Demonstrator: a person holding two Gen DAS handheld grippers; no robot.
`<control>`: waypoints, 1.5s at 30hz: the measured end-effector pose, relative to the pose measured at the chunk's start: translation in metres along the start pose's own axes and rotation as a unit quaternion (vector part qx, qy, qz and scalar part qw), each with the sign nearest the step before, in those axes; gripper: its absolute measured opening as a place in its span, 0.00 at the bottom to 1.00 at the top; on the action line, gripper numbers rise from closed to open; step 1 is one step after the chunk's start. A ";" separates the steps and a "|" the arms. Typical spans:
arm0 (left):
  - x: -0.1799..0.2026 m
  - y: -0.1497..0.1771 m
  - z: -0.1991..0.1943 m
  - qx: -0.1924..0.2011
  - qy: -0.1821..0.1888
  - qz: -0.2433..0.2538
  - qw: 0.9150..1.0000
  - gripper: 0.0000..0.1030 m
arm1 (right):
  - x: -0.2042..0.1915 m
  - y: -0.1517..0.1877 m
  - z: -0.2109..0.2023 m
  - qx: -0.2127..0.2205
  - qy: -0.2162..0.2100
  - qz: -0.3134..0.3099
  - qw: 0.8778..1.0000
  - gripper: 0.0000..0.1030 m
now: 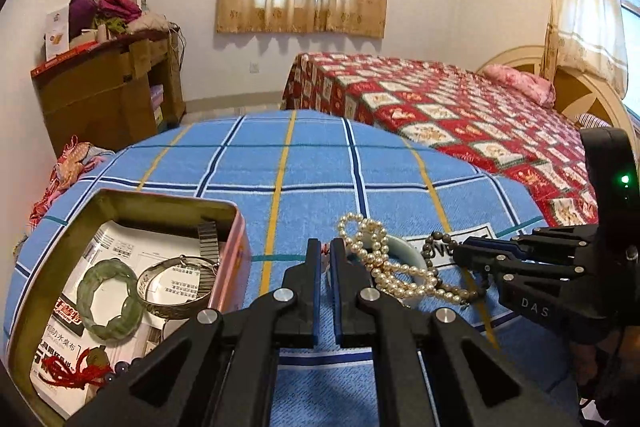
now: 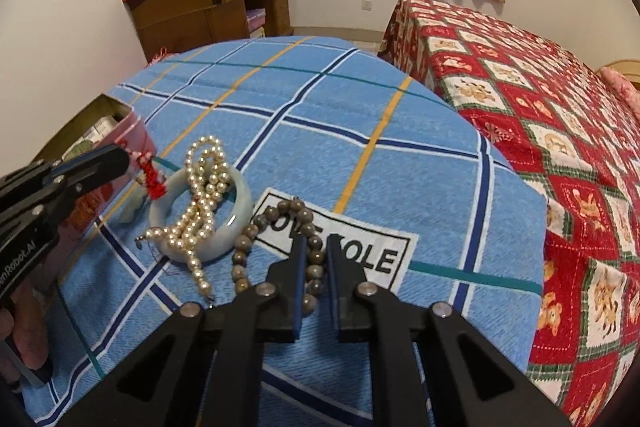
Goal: Organize jewelry
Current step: 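Lift the grey bead bracelet with the right tool and carry it over the tin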
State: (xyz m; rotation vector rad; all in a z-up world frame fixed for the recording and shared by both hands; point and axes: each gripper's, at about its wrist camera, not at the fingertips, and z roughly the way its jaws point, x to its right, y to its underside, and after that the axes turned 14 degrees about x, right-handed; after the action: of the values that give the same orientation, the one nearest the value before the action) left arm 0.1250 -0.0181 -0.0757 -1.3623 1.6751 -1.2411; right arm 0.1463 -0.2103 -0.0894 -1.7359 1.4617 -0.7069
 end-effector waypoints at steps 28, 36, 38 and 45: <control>0.002 -0.032 -0.045 0.040 0.005 -0.026 0.999 0.03 | -0.029 -0.037 -0.068 0.117 -0.029 -0.030 0.992 0.12; -0.016 -0.031 -0.053 0.015 -0.023 -0.045 0.999 0.03 | -0.054 -0.042 -0.068 0.121 -0.058 -0.053 0.990 0.12; -0.021 -0.032 -0.058 0.018 -0.028 -0.048 0.998 0.03 | -0.058 -0.044 -0.068 0.122 -0.063 -0.057 0.989 0.12; -0.034 -0.038 -0.071 0.029 -0.037 -0.057 0.997 0.03 | -0.073 -0.053 -0.067 0.127 -0.076 -0.071 0.987 0.12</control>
State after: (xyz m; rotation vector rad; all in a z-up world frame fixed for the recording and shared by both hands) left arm 0.0842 0.0334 -0.0180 -1.4674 1.5170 -1.2771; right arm 0.1089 -0.1483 -0.0039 -1.6667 1.1031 -0.7800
